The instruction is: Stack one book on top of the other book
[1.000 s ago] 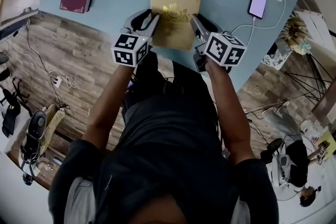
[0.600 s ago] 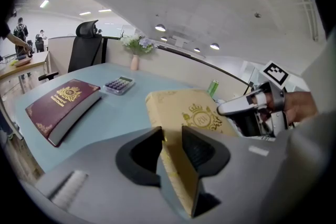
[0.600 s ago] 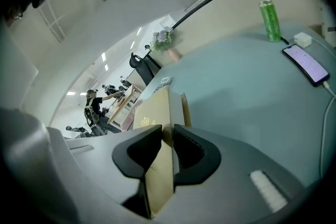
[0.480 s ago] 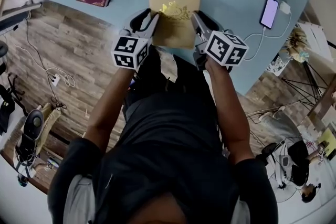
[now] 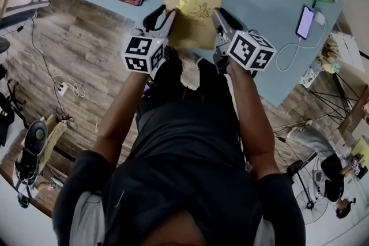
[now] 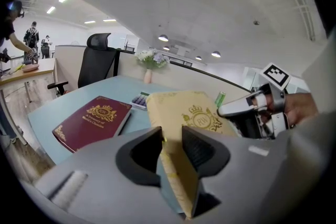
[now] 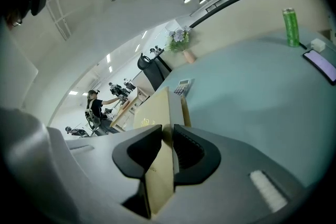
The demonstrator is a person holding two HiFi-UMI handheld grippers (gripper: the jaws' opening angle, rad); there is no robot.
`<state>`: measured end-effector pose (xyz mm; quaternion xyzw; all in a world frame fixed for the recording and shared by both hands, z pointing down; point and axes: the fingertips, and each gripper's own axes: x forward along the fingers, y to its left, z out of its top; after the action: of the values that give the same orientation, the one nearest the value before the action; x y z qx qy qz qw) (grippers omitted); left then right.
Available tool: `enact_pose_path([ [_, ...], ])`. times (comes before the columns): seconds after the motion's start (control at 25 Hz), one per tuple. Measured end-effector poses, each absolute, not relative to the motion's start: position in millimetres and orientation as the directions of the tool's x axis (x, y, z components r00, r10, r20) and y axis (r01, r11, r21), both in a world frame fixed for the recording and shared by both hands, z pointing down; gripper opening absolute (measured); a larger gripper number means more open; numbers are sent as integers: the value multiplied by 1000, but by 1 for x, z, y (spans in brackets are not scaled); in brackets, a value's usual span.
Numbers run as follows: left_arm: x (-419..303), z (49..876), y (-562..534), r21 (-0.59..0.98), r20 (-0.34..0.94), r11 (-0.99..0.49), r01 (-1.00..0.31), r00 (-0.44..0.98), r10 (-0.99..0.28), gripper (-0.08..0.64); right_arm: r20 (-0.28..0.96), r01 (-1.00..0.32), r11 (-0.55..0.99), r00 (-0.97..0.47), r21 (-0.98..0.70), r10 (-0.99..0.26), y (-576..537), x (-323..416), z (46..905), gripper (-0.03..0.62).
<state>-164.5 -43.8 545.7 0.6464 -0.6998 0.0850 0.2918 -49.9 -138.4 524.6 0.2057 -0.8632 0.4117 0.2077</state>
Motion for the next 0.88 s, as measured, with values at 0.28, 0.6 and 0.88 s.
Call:
enact_pose_path([
  [0.28, -218, 532, -26, 240, 486, 137, -961, -3, -874, 175, 503, -516, 590, -840, -622, -204, -122, -104, 513, 69],
  [0.6, -275, 524, -9, 225, 468, 112, -968, 7, -884, 175, 457, -495, 604, -859, -624, -231, -111, -171, 492, 69],
  [0.88, -310, 530, 3, 254, 480, 157, -954, -17, -877, 175, 438, -476, 620, -870, -624, -227, -111, -217, 485, 64],
])
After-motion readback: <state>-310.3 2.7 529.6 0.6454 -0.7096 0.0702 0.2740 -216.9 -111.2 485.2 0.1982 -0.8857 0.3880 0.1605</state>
